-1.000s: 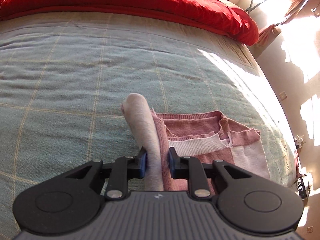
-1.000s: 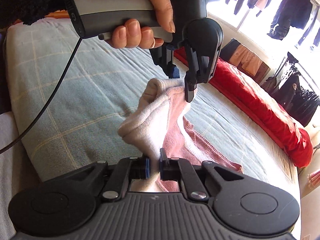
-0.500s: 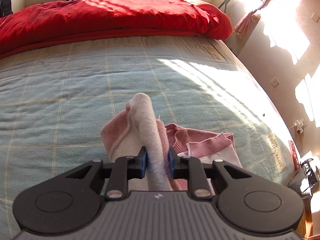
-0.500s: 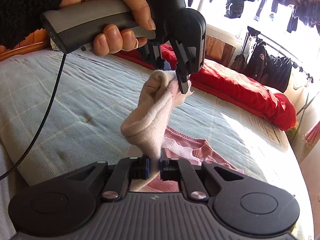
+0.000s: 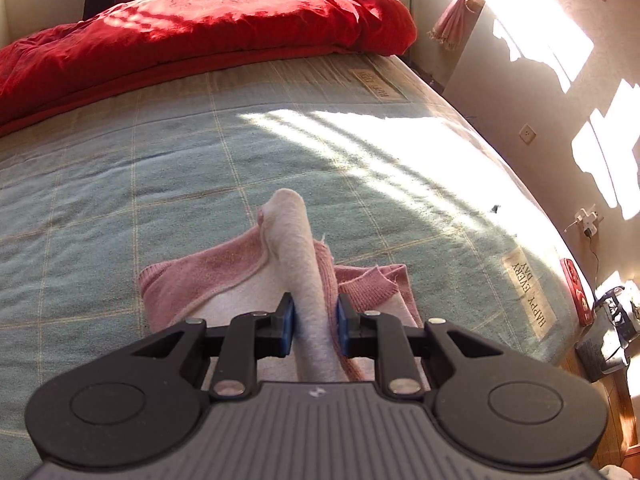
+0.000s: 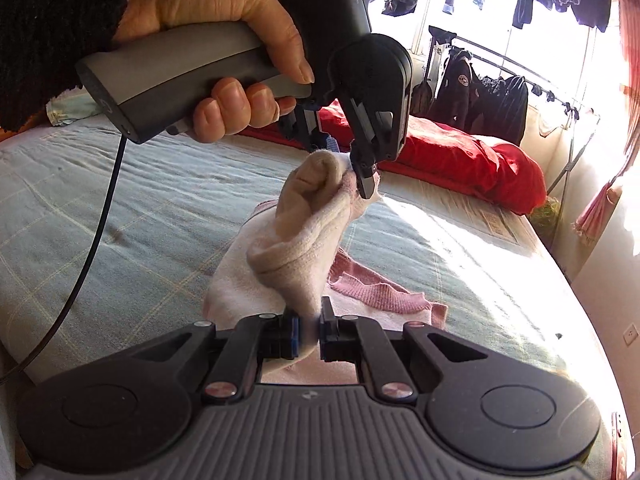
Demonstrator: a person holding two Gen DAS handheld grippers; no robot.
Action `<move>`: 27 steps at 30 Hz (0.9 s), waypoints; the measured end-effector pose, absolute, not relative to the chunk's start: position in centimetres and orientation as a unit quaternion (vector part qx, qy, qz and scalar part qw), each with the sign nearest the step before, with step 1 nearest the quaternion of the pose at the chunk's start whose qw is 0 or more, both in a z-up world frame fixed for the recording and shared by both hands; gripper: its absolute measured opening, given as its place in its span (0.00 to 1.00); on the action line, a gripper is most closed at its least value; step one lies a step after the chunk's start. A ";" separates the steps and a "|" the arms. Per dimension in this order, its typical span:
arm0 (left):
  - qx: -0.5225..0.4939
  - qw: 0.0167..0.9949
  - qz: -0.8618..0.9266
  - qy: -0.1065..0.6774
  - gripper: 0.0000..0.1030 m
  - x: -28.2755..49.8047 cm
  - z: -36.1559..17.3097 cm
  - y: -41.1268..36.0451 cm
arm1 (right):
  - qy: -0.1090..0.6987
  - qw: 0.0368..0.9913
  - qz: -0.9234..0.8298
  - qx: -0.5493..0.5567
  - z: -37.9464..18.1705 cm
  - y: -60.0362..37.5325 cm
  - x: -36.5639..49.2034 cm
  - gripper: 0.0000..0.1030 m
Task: Fold clothes
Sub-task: 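Lift the gripped edge with both grippers and fold it over the sweater, then open both grippers to release the folded-over edge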
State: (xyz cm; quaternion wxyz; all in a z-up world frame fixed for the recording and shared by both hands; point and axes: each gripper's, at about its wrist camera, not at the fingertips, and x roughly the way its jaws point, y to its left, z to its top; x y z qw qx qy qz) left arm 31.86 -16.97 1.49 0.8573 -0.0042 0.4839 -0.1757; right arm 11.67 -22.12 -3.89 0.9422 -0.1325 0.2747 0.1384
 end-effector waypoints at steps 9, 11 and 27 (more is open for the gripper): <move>0.004 0.841 -0.199 0.503 0.19 32.6 -1.8 -22.6 | 0.295 0.945 0.107 -0.095 -5.3 -25.8 12.1 0.10; 0.002 0.839 -0.197 0.507 0.19 32.8 -2.9 -23.5 | 0.303 0.944 0.104 -0.079 -5.8 -26.7 12.4 0.10; 0.006 0.820 -0.209 0.533 0.19 33.4 -8.2 -27.7 | 0.352 0.933 0.081 0.005 -9.1 -30.1 13.5 0.10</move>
